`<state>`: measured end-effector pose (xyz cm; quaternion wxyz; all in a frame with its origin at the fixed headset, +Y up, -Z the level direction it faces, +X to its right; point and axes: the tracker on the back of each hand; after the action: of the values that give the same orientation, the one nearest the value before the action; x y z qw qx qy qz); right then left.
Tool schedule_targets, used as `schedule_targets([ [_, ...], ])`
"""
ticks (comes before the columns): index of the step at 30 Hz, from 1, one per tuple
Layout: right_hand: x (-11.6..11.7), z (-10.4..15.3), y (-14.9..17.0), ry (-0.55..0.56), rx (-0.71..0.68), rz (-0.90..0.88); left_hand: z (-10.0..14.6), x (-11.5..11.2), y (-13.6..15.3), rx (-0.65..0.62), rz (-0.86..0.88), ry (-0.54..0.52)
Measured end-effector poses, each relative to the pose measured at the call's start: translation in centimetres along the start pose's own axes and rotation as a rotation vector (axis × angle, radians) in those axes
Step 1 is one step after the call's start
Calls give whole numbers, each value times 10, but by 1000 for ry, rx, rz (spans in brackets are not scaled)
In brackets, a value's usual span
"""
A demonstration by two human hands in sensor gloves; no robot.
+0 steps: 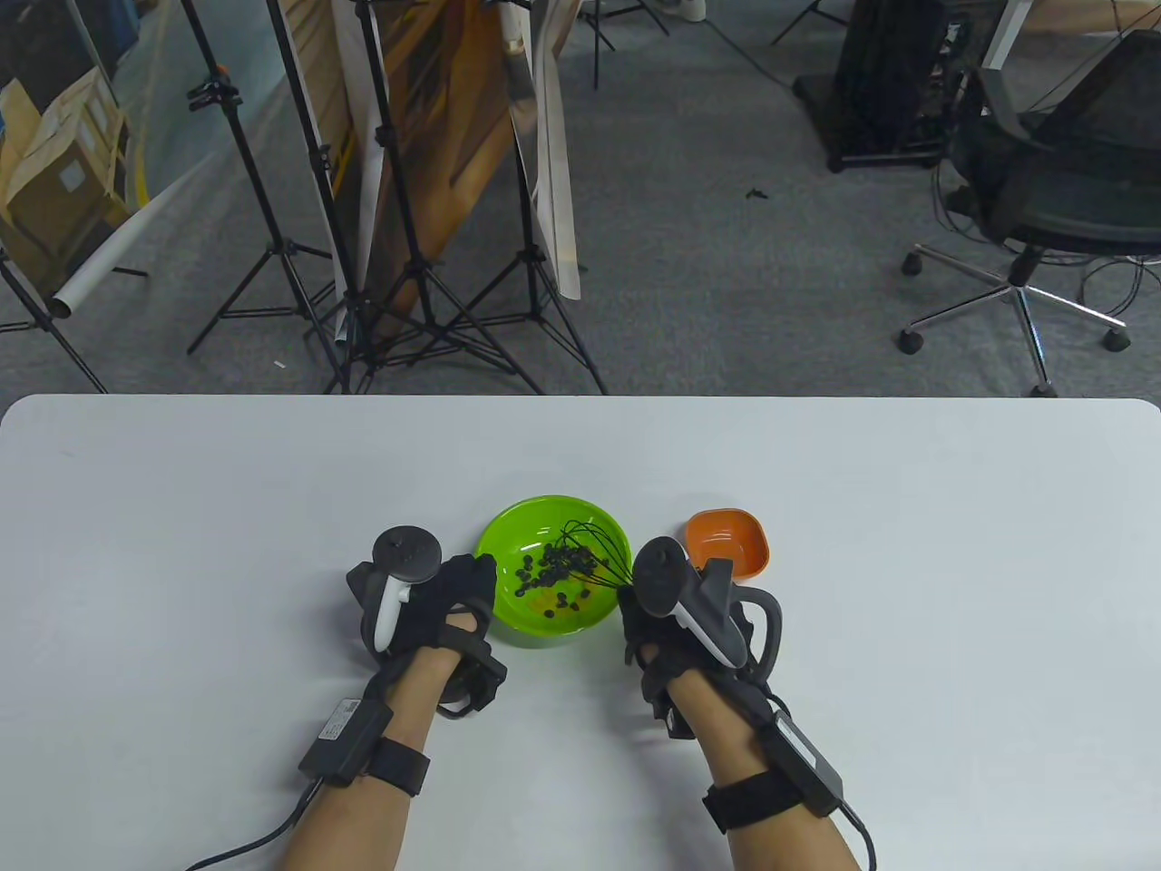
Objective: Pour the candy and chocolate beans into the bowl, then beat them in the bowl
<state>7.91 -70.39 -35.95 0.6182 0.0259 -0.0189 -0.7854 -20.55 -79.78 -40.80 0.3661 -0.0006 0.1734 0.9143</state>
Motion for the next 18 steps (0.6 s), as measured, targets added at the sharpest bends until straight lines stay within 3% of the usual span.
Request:
schedule_targets([
  [8,13,4,-16,-71,-77,-103,-1,1,1,1,11,8],
  [14,-6,14,-16,-131,-133,-34,-1,1,1,10,18,7],
  [18,-20,17,-11,-112,-121,74,-1,2,1,12,27,14],
])
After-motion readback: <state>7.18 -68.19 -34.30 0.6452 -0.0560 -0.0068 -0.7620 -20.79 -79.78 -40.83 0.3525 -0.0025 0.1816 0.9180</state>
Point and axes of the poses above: the tracker on the back of each hand, its own y axis roughly to the little-finger side, its own z axis roughly from the fingertips to the wrist, x = y × z, and after that the axes turned 1 degree about -x, right-handed
